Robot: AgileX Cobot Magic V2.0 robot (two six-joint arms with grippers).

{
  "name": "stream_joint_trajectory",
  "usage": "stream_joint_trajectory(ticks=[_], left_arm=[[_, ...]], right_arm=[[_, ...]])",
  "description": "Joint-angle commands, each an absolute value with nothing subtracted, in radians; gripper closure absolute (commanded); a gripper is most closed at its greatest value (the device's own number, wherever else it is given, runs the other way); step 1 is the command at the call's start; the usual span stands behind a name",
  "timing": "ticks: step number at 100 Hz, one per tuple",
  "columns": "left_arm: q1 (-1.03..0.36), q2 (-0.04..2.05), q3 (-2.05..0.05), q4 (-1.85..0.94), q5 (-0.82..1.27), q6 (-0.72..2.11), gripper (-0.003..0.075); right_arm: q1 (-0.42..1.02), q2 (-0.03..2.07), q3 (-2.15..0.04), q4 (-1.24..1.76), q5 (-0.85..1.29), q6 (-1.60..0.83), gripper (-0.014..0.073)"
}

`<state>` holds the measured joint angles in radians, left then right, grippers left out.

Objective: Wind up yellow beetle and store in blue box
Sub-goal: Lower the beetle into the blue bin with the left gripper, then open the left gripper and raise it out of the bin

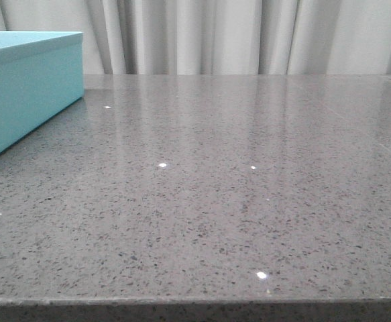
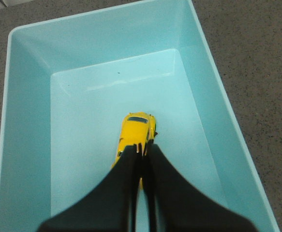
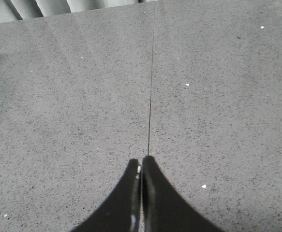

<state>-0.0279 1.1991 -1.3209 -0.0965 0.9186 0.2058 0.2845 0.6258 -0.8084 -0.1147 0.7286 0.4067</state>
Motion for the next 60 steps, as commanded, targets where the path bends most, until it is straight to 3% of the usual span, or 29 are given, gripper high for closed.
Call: stream_joint_trajectory(ticks=[1,29,60], left_arm=[[-0.028,1.101,-1.253,-0.122,0.806,0.197,0.0738],[-0.028,0.821,-0.914,-0.17,0.591,0.197,0.0739],[-0.028,0.543,-0.607,-0.194,0.468,0.197,0.0739]], right_arm=[[0.283,0.624,-0.833,-0.161,0.662,0.397,0.0658],[0.283,0.619,-0.823,-0.248,0.623,0.396,0.0662],[0.283,0.508,-0.635,-0.252,0.442,0.396,0.0662]])
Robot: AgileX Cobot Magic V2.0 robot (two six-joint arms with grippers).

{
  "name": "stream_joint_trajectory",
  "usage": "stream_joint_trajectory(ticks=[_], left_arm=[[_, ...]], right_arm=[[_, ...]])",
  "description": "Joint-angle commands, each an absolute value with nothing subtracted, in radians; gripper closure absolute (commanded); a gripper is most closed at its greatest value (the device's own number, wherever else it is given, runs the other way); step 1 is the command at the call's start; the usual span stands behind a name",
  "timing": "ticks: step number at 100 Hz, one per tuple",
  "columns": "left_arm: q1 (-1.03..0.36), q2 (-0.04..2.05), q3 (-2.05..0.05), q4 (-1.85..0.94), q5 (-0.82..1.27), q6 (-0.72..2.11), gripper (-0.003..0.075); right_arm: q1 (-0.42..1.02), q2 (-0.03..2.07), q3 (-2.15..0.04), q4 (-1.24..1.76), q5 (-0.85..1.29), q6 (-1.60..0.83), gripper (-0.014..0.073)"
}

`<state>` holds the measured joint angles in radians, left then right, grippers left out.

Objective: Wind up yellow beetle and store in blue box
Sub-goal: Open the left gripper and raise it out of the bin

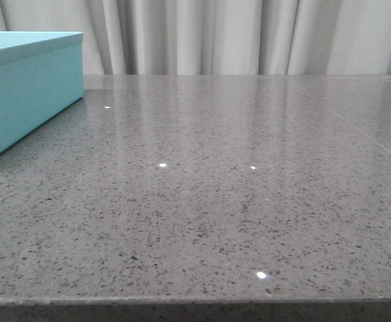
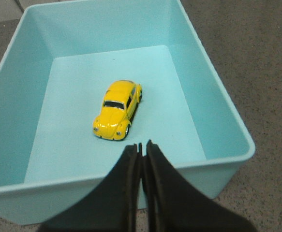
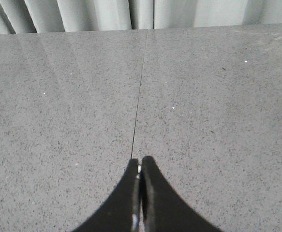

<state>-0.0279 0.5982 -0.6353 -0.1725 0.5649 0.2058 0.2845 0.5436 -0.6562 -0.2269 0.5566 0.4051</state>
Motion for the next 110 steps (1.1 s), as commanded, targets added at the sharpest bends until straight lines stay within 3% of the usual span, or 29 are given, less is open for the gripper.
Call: stream_joint_trajectory(ticks=[1,36,110], left_arm=[[-0.028,0.533,-0.603,-0.194,0.468,0.197,0.0739],[-0.028,0.373,-0.467,-0.194,0.412,0.197,0.0738],[-0.028,0.368,-0.463,-0.194,0.407,0.197,0.0738]], right_arm=[[0.283,0.504,-0.626,-0.252,0.44,0.396,0.0662],[0.283,0.373,-0.48,-0.251,0.388,0.397,0.0662],[0.283,0.372,-0.478,-0.251,0.388,0.397,0.0662]])
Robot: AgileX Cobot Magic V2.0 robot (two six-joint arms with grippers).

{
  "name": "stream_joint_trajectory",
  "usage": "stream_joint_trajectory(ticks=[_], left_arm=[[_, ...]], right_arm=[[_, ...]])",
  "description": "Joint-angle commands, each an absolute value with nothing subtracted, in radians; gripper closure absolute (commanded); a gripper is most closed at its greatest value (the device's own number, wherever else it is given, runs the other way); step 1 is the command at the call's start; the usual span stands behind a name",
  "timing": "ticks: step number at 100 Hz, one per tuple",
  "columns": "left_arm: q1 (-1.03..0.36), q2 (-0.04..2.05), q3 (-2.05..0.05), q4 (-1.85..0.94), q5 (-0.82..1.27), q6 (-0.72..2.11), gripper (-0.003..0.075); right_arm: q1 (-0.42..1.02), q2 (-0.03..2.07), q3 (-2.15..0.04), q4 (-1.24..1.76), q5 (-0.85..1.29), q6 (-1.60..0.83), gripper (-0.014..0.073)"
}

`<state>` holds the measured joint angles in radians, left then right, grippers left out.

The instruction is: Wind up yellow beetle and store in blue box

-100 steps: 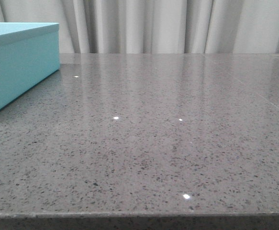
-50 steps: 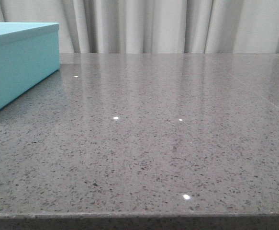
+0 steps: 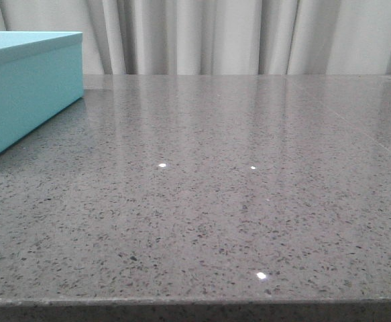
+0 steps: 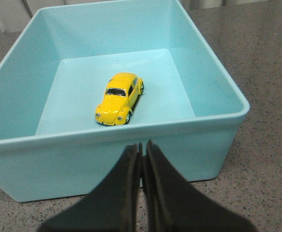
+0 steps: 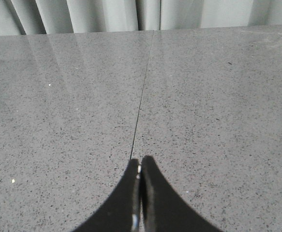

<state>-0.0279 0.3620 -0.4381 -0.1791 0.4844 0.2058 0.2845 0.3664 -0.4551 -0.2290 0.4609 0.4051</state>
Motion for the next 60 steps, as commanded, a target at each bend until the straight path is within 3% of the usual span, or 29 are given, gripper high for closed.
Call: stream_joint_trajectory(ticks=[1,38,60], left_arm=[[-0.028,0.368,-0.463,-0.194,0.407,0.197,0.0738],[-0.028,0.303,-0.402,-0.139,0.38,0.195,0.0739],[-0.028,0.192,-0.243,-0.122,0.12,0.113,0.0738]], right_arm=[[0.283,0.372,-0.478,-0.251,0.388,0.397,0.0662],[0.283,0.372,-0.478,-0.251,0.39,0.397,0.0662],[0.283,0.372,-0.478,-0.251,0.39,0.397,0.0662]])
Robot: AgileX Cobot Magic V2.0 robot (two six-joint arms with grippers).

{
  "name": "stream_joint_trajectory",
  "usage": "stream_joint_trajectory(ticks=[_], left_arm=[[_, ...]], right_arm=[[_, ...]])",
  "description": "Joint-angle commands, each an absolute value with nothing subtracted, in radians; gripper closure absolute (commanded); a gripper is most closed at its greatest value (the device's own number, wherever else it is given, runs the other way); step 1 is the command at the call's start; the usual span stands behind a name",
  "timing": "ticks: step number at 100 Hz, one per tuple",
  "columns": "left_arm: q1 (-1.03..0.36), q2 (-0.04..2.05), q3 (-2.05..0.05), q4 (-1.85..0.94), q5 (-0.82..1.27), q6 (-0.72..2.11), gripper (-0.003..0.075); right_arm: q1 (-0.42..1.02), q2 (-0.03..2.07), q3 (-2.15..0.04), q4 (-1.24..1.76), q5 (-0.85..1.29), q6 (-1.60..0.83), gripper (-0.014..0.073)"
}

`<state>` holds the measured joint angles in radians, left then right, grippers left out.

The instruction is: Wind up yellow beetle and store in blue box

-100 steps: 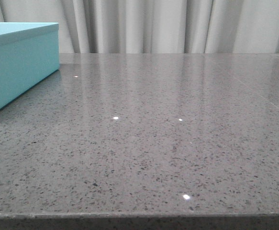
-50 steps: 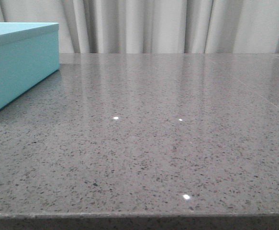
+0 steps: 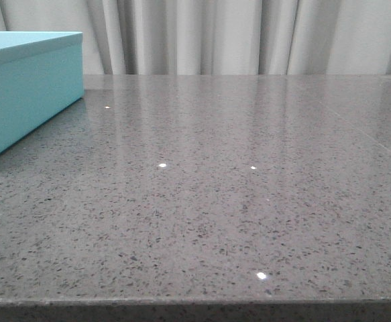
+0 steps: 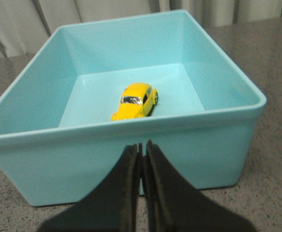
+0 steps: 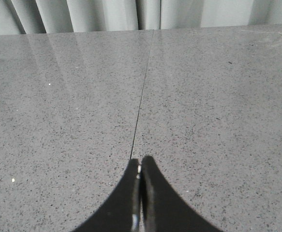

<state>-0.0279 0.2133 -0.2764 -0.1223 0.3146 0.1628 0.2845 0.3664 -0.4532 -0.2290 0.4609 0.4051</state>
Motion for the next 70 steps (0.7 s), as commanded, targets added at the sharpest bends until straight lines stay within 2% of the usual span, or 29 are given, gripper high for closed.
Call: stream_joint_trajectory(ticks=[1,13,47,51,70], left_arm=[[-0.028,0.186,-0.237,-0.122,0.109,0.111,0.0738],[-0.028,0.128,-0.144,-0.12,-0.006,0.089,0.0738],[-0.028,-0.021,0.024,-0.12,0.0,0.011,0.0738],[-0.028,-0.041,0.022,-0.12,0.064,0.011,0.0738],[-0.028,-0.039,0.021,-0.12,0.087,0.011,0.0738]], right_arm=[[0.283,0.372,-0.478,-0.251,0.39,0.397,0.0662],[0.283,0.372,-0.478,-0.251,0.39,0.397,0.0662],[0.283,0.372,-0.478,-0.251,0.39,0.397,0.0662],[0.283,0.372,-0.478,-0.251,0.39,0.397,0.0662],[0.283,0.372,-0.478,-0.251,0.393,0.397,0.0662]])
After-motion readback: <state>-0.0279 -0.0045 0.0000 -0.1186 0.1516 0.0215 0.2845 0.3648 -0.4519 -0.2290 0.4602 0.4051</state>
